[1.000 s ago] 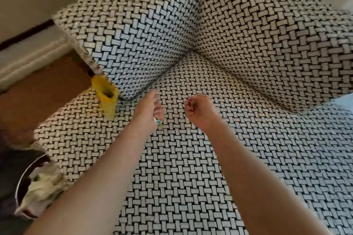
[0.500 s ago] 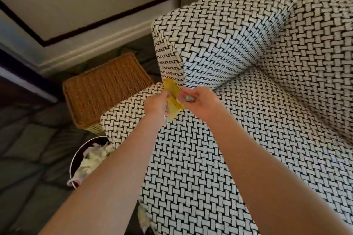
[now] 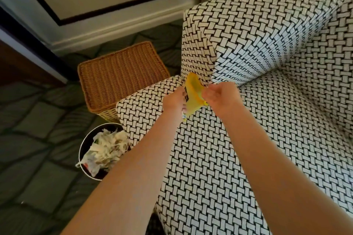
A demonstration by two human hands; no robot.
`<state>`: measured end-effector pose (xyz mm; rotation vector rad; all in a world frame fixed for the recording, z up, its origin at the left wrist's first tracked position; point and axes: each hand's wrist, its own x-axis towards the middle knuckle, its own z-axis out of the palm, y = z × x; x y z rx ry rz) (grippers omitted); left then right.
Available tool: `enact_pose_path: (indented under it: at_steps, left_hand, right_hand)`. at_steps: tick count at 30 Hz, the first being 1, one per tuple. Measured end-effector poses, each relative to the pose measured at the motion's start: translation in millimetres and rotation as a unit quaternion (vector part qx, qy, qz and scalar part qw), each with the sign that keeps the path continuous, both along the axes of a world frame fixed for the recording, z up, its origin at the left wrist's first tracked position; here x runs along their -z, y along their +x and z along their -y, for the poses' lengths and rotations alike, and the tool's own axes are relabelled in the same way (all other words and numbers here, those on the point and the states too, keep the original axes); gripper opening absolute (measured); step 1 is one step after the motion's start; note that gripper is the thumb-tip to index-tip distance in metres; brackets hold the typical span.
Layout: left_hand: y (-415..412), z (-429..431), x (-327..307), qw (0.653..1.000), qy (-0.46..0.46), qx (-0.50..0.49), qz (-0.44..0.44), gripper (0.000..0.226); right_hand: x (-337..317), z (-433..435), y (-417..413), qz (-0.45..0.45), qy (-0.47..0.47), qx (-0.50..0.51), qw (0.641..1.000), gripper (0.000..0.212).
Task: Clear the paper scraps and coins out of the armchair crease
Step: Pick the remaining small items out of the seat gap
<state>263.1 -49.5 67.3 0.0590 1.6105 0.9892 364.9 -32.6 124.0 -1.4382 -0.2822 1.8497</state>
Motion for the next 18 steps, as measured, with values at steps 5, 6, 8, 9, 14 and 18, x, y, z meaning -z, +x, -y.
enact_pose_path:
  at_steps: [5,6,8,9,14,18]
  left_hand:
    - [-42,23,-2,0.997,0.037,-0.061,0.041,0.017]
    - [-55,30,-1,0.997,0.033,-0.058,0.036,0.015]
    - [-82,42,2,0.997,0.021,-0.075,0.023,0.013]
    - [-98,49,5,0.995,0.016,-0.098,0.025,0.016]
    - [-171,90,35,0.985,0.021,-0.166,0.042,0.027]
    - [-207,127,65,0.978,-0.017,-0.206,0.028,0.027]
  right_hand:
    - [27,41,-50,-0.011,-0.021,-0.060,0.998,0.028]
    - [37,48,-66,-0.003,-0.025,-0.092,0.995,0.029]
    - [54,61,-98,0.018,-0.030,-0.145,0.989,0.029]
    - [62,68,-114,0.019,-0.034,-0.173,0.984,0.030]
    - [107,98,-182,-0.065,-0.066,-0.262,0.961,0.036]
    - [140,124,-224,-0.095,-0.115,-0.265,0.953,0.036]
